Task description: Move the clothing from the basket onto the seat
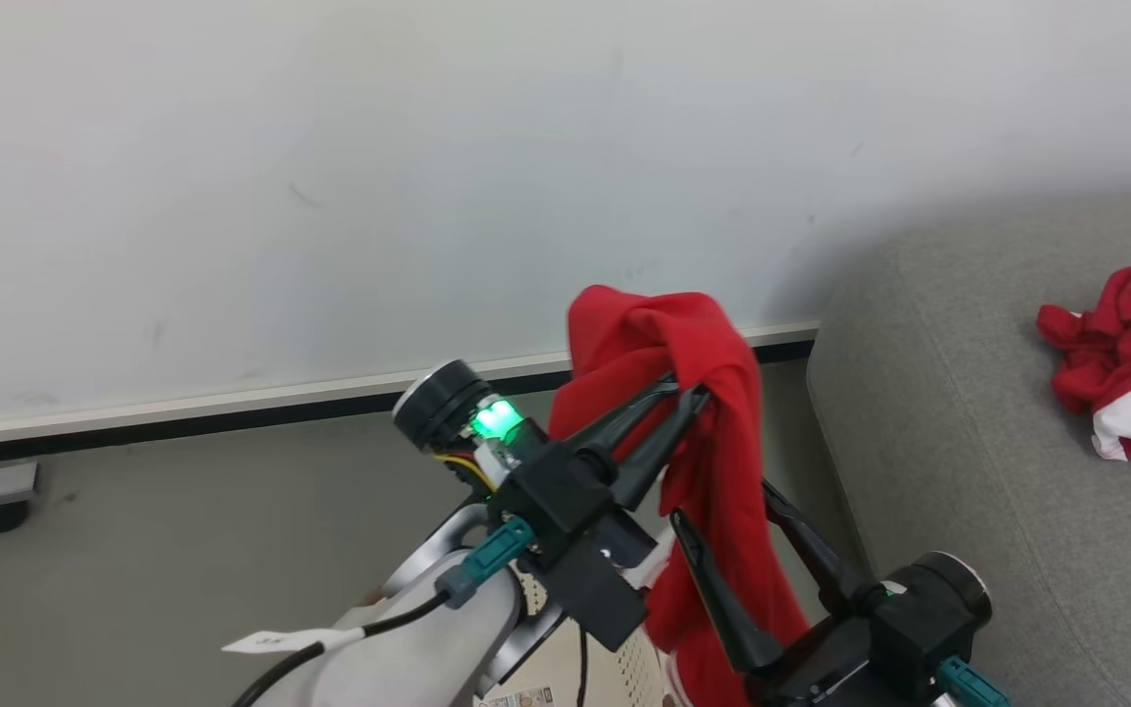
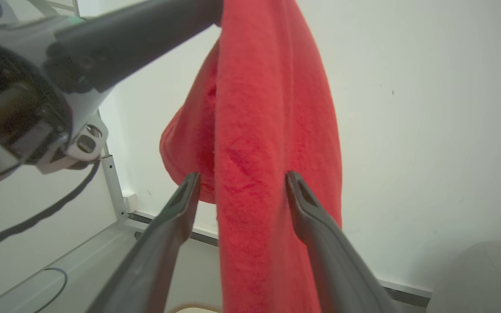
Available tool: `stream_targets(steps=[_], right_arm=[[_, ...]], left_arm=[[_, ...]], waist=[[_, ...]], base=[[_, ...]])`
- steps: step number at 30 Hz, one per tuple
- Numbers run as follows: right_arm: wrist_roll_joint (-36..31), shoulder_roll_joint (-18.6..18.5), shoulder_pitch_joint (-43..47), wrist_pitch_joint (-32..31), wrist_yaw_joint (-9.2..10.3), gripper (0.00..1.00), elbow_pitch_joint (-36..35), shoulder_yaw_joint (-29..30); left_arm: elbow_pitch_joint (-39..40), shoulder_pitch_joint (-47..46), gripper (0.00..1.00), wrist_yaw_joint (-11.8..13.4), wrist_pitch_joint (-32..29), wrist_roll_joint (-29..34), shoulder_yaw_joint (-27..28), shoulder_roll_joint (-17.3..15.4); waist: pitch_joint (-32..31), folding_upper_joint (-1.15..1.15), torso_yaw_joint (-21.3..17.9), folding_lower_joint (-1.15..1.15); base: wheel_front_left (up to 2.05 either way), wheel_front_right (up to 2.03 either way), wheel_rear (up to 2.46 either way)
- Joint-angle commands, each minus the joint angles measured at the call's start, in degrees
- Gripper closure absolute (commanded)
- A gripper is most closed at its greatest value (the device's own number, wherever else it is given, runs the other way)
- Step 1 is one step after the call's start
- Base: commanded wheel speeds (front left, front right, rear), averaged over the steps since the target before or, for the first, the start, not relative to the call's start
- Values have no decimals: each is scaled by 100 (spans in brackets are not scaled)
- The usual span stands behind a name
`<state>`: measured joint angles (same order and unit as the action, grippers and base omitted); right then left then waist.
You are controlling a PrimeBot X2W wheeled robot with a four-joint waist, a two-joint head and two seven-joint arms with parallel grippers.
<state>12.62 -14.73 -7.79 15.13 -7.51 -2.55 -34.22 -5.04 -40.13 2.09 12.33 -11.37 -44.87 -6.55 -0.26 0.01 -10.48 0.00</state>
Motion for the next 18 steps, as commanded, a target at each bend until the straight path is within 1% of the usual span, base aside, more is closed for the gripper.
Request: stream_targets(steps=[1,3,5,6,7,8,9,16,18], right_arm=[[-96,14,-58,6,4,0,41,79],[-196,72,-69,6,4,0,68,175],[-286,135,-60,6,4,0,76,293],[-354,151,-58,6,4,37,70,338],[-416,176,-57,6,4,81,45,370],[-416,176,-57,6,4,81,45,370],[-460,203,-28,6,4,100,35,396],[-570,334,136,7,4,100,-119,632],[-590,378,143,7,4,100,-163,773]], left_arm=[[-14,-123,100,-49,-5,21,-69,60],[-31,-225,100,-101,-37,37,-155,122],[-57,-307,100,-86,-56,51,-215,163],[-80,-333,100,-91,-55,43,-244,181],[-112,-362,100,-96,-46,39,-262,197],[-112,-362,100,-96,-46,39,-262,197],[-157,-390,100,-102,-38,65,-280,199],[-562,-439,100,-143,51,7,-287,127],[-644,-415,100,-200,71,-35,-312,114]], waist=[[27,-1,-91,0],[44,-1,-148,0],[65,-1,-200,0],[73,-1,-218,0],[86,-1,-239,0],[86,-1,-239,0],[96,-1,-255,0],[154,-1,-310,0],[173,-1,-317,0]], base=[[0,0,0],[0,0,0],[0,0,0],[0,0,0],[0,0,0],[0,0,0],[0,0,0],[0,0,0],[0,0,0]])
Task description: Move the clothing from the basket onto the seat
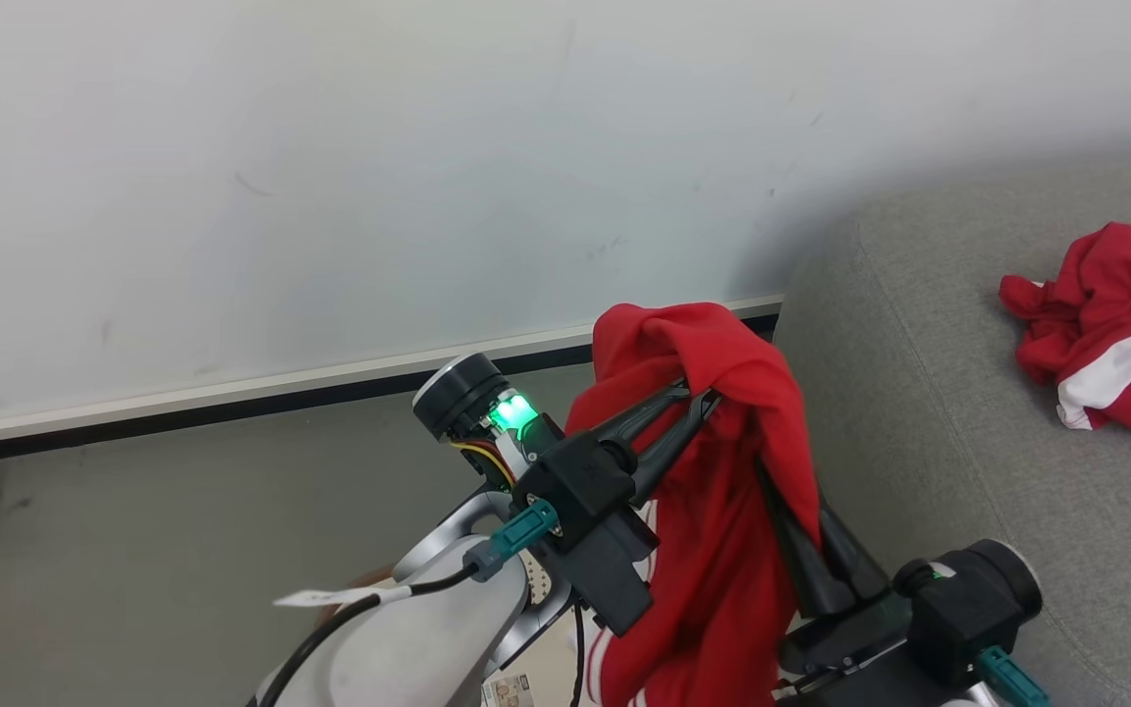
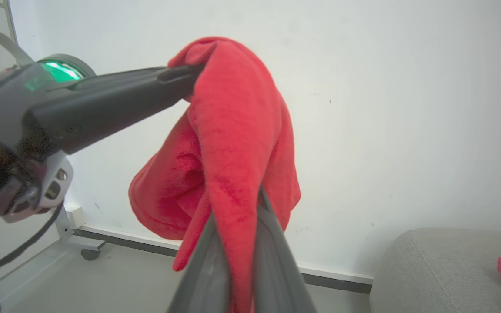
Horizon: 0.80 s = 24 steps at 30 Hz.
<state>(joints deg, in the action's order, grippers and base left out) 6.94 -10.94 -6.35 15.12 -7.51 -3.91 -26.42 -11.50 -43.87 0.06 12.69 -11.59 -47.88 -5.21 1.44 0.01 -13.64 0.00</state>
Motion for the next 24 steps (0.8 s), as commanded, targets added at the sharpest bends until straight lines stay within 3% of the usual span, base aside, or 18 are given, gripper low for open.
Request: stream_targets(steps=[1,2,15,24], right_arm=[[-28,18,15,8,4,100,-40,47],[-50,29,27,8,4,100,-48,91],[-160,197,68,8,4,100,-161,740],[-135,438,53,8,4,100,-385,1066]], left_arm=[[-15,-33,42,3,55,-31,-6,-23],[-32,-19,0,6,59,-50,4,-32],[79,-21,0,-30,-36,-183,-62,-98],[268,-206,0,-63,-243,-70,-157,-236]], waist=[[12,-1,-2,0],[19,-1,-2,0],[225,-1,-63,0],[696,-1,-987,0]], base=[[0,0,0],[0,0,0],[0,0,0],[0,0,0]])
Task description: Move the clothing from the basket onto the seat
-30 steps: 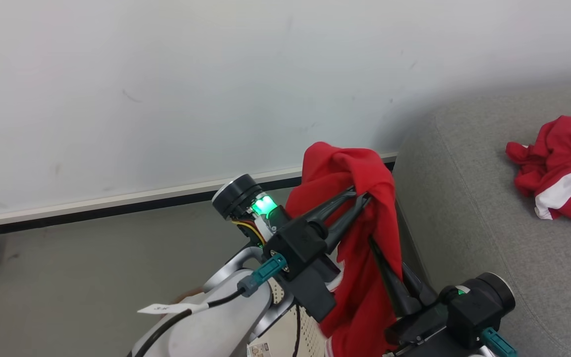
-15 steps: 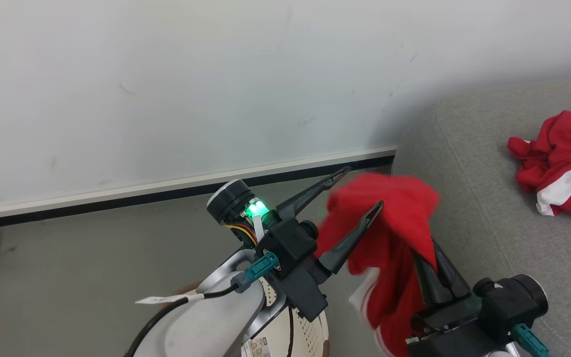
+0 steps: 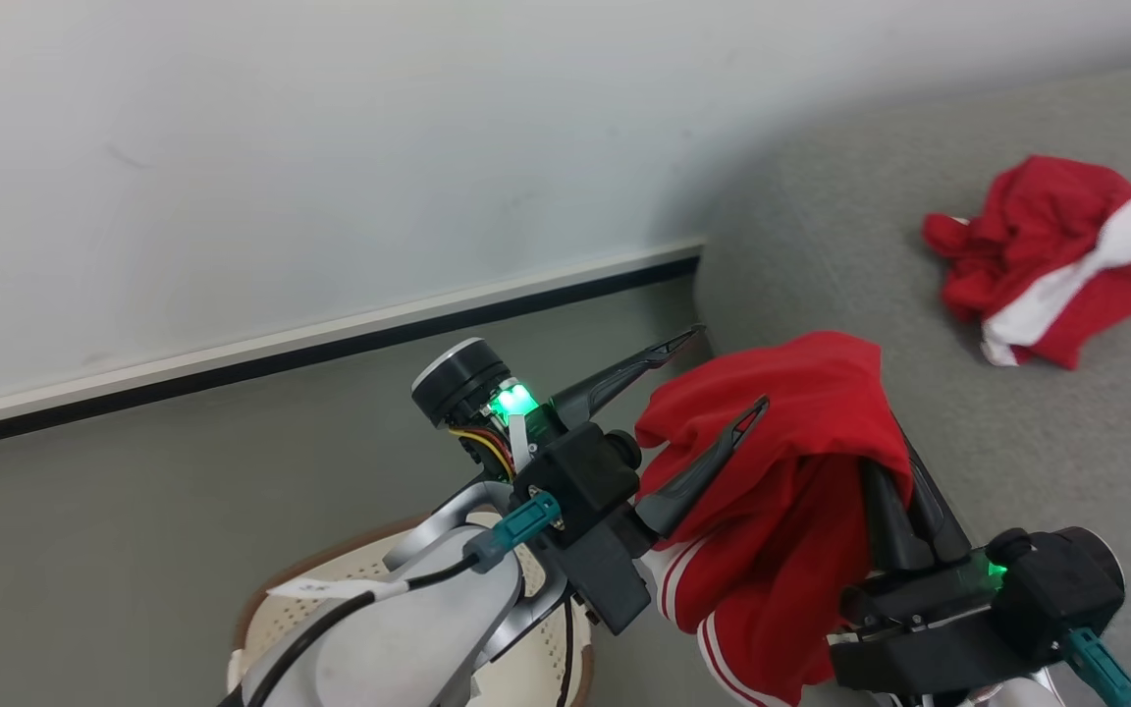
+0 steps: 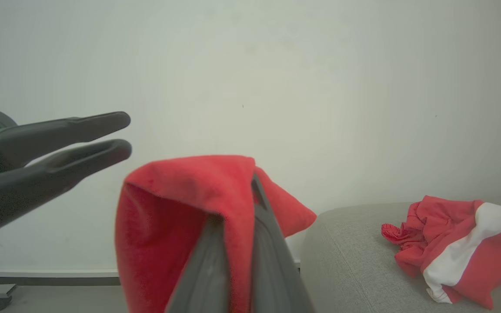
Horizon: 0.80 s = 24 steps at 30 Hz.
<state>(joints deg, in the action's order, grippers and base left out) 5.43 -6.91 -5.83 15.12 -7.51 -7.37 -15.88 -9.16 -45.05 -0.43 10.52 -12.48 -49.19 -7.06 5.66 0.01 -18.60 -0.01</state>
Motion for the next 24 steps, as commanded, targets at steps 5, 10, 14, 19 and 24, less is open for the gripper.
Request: stream_targets(steps=[5,10,14,19,24], right_arm=[[27,144,16,8,4,100,-156,74],[-50,274,174,7,4,100,-391,431],[-123,361,369,8,4,100,-642,771],[-159,406,531,8,4,100,-808,831],[22,407,605,8,4,100,-882,799]], left_arm=[[88,-164,0,-83,-133,2,-114,-51],[41,-356,0,-296,-165,-46,-345,97],[-142,-539,0,-455,-65,-141,-570,239],[-256,-633,0,-524,67,-212,-663,247],[-122,-539,0,-543,50,-257,-692,86]], waist=[[486,-1,-1123,1],[779,-1,-1376,1],[958,-1,-1421,1],[1072,-1,-1412,1],[1149,-1,-1405,1]], base=[[0,0,0],[0,0,0],[4,4,4],[29,29,29],[14,14,14]])
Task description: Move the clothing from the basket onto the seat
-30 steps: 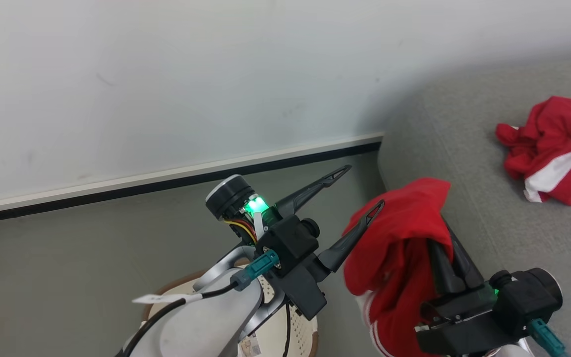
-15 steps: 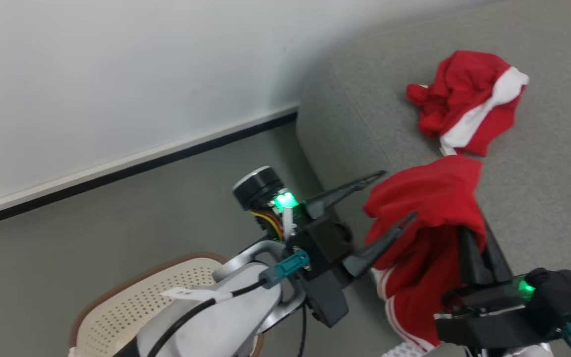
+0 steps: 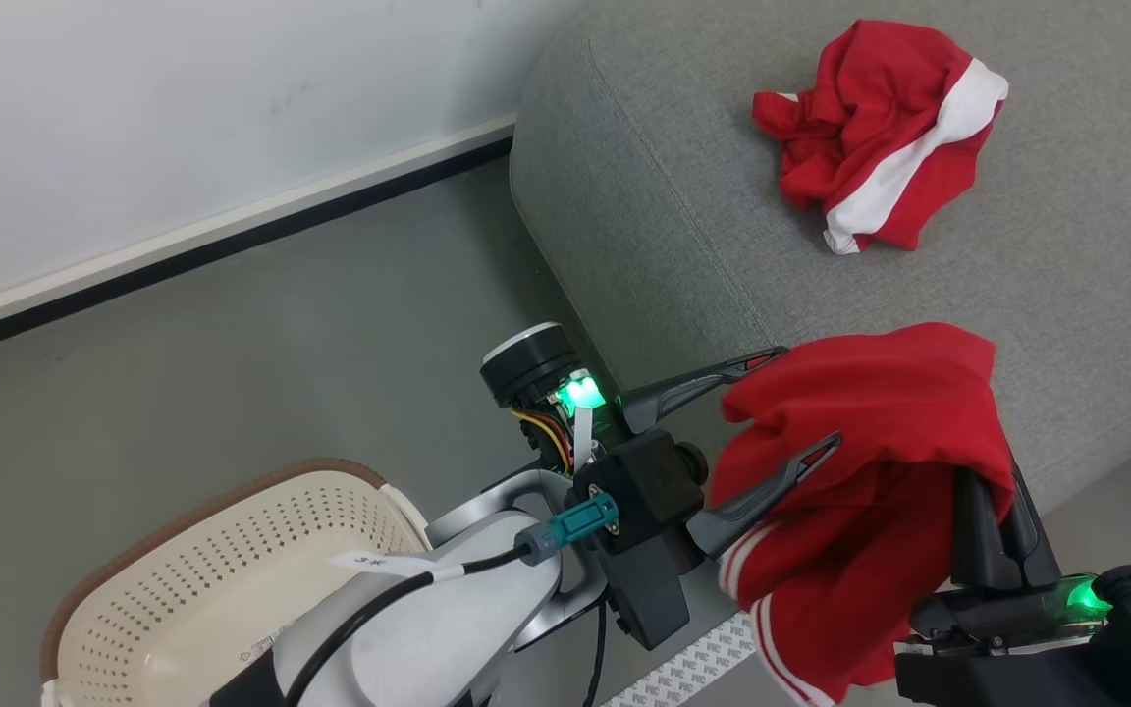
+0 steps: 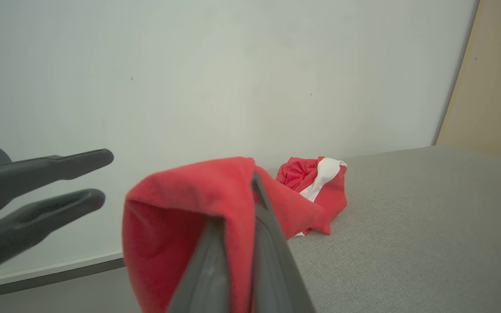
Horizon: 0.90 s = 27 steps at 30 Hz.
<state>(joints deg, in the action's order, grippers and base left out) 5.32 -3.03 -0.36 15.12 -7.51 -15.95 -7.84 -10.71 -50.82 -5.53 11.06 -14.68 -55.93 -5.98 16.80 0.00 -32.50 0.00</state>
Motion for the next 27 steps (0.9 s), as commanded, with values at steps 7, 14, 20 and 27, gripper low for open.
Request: stream_targets(steps=[7,14,20,27], right_arm=[[463,18,-282,8,4,100,20,62],[1711,20,-1153,8,4,100,203,363],[1986,17,-2165,7,3,100,437,695],[2174,-214,-3478,8,3,100,958,1280]], left_arm=[[348,70,0,55,-278,-17,-45,-234],[1025,-60,0,38,-912,-26,-107,-487],[1652,-288,0,52,-1468,51,-109,-666],[2274,-696,0,-20,-1996,91,-157,-745]], waist=[[392,0,-25,0],[1142,0,-5,0],[1820,0,180,0],[2524,0,362,0]], base=[[1,1,1],[0,0,0],[0,0,0],[0,0,0]])
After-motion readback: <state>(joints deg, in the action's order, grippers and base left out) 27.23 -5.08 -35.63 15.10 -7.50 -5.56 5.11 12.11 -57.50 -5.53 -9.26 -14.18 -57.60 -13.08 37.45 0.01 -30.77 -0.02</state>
